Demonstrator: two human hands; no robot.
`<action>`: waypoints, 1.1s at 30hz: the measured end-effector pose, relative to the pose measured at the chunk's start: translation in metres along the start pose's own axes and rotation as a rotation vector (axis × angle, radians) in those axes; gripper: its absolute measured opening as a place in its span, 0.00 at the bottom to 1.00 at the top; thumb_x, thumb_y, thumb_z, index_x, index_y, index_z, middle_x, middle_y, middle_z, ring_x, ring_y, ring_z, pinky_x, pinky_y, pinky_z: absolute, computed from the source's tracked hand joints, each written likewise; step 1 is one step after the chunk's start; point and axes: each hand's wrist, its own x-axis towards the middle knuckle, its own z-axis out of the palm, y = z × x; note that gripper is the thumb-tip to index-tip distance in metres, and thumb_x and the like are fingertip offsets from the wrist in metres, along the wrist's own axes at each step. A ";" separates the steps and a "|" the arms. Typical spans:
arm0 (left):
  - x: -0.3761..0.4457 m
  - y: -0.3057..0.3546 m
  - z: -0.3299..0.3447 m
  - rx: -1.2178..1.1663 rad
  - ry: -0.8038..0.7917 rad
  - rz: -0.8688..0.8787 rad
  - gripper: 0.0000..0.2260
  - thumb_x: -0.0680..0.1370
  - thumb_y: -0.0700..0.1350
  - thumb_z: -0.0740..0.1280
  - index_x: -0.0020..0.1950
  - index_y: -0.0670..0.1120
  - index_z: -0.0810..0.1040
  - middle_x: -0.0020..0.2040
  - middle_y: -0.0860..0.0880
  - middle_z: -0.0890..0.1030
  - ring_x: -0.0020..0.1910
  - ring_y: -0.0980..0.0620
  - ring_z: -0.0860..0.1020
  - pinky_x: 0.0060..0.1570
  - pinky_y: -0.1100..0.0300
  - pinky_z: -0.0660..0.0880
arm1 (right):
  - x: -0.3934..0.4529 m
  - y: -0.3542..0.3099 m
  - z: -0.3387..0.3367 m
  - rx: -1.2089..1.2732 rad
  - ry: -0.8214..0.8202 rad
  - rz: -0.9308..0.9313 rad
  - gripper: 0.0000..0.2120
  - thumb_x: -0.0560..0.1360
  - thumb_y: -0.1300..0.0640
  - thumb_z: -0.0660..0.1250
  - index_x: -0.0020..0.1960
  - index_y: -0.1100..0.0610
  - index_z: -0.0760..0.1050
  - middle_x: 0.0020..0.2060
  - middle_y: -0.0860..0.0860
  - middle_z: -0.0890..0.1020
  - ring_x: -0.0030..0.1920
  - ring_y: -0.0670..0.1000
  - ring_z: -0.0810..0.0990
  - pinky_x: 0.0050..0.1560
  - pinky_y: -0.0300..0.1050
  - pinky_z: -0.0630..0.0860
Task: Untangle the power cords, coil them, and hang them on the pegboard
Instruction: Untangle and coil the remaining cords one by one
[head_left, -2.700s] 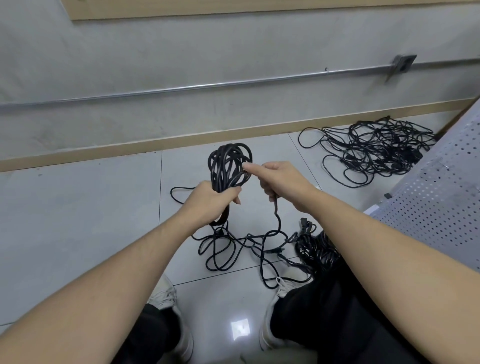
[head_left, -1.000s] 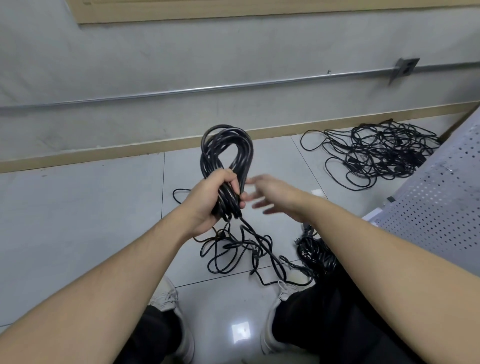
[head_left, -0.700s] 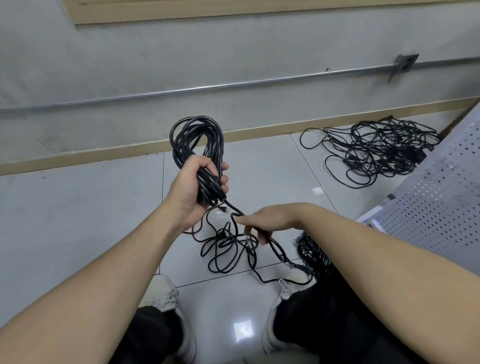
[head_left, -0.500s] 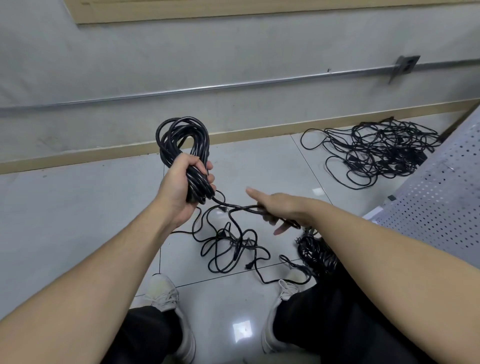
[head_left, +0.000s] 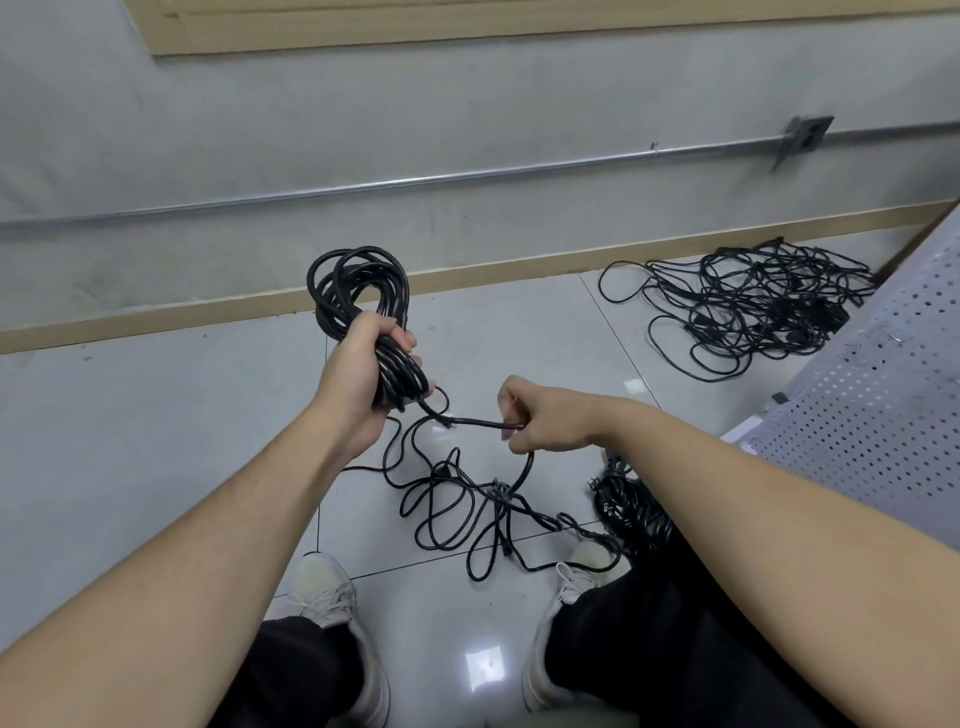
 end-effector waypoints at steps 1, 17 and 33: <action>-0.001 -0.001 0.001 -0.012 -0.011 0.002 0.12 0.75 0.40 0.61 0.31 0.46 0.72 0.38 0.49 0.74 0.32 0.51 0.72 0.36 0.53 0.78 | 0.001 -0.003 0.002 -0.078 -0.021 0.016 0.13 0.74 0.62 0.68 0.55 0.49 0.70 0.44 0.49 0.78 0.35 0.51 0.71 0.30 0.42 0.67; 0.011 -0.022 -0.009 0.891 0.032 0.163 0.13 0.79 0.55 0.69 0.44 0.46 0.80 0.26 0.57 0.69 0.29 0.55 0.70 0.35 0.57 0.67 | 0.009 -0.011 -0.002 -0.141 0.391 -0.039 0.10 0.75 0.59 0.71 0.47 0.45 0.73 0.55 0.53 0.72 0.46 0.58 0.80 0.48 0.49 0.80; -0.006 -0.050 0.011 1.072 -0.317 0.025 0.12 0.75 0.46 0.68 0.31 0.50 0.79 0.26 0.56 0.76 0.26 0.58 0.71 0.31 0.62 0.66 | -0.006 -0.023 -0.008 0.264 0.478 -0.247 0.19 0.70 0.66 0.77 0.53 0.49 0.76 0.52 0.50 0.72 0.37 0.47 0.76 0.33 0.35 0.77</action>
